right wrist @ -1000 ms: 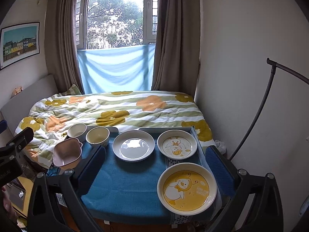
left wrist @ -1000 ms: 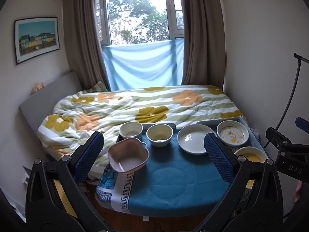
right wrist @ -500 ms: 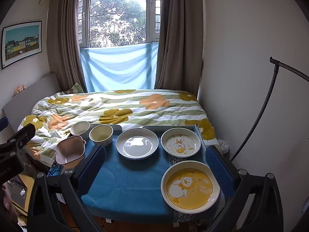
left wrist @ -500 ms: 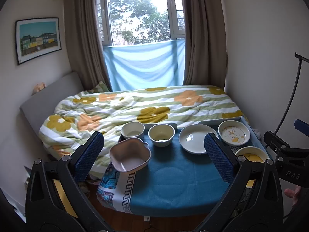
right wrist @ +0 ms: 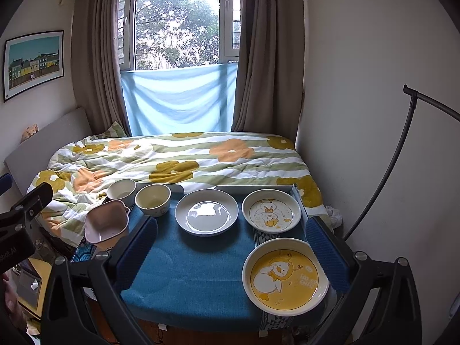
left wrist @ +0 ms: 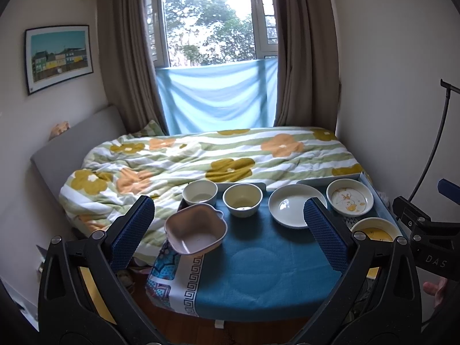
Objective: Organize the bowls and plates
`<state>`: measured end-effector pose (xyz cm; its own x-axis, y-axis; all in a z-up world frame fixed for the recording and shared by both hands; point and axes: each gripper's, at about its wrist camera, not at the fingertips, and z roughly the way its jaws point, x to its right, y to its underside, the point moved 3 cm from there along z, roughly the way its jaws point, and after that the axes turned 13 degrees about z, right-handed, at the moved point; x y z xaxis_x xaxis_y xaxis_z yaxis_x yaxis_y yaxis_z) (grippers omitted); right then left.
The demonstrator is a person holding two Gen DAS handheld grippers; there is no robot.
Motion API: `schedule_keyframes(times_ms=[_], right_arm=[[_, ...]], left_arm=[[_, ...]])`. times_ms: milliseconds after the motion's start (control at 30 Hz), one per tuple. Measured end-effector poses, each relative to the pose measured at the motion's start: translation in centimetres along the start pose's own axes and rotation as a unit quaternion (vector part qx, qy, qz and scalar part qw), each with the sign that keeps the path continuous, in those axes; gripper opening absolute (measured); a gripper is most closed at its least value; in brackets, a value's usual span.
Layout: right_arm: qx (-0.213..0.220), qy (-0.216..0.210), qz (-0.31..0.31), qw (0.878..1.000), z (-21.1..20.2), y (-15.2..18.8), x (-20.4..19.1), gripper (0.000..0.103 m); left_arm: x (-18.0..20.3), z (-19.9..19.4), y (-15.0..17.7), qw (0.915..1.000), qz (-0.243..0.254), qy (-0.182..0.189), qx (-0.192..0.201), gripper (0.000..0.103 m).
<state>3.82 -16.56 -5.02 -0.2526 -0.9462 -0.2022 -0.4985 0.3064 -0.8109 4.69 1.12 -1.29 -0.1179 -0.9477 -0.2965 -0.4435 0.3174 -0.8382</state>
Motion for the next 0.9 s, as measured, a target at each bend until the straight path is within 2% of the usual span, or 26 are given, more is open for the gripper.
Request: schedule_keyframes(times_ms=[900], right_arm=[[-0.001, 0.0, 0.0, 1.0, -0.4, 0.61, -0.28, 0.103]], left_arm=[[0.15, -0.27, 0.76, 1.0, 0.001, -0.004, 0.004, 0.103]])
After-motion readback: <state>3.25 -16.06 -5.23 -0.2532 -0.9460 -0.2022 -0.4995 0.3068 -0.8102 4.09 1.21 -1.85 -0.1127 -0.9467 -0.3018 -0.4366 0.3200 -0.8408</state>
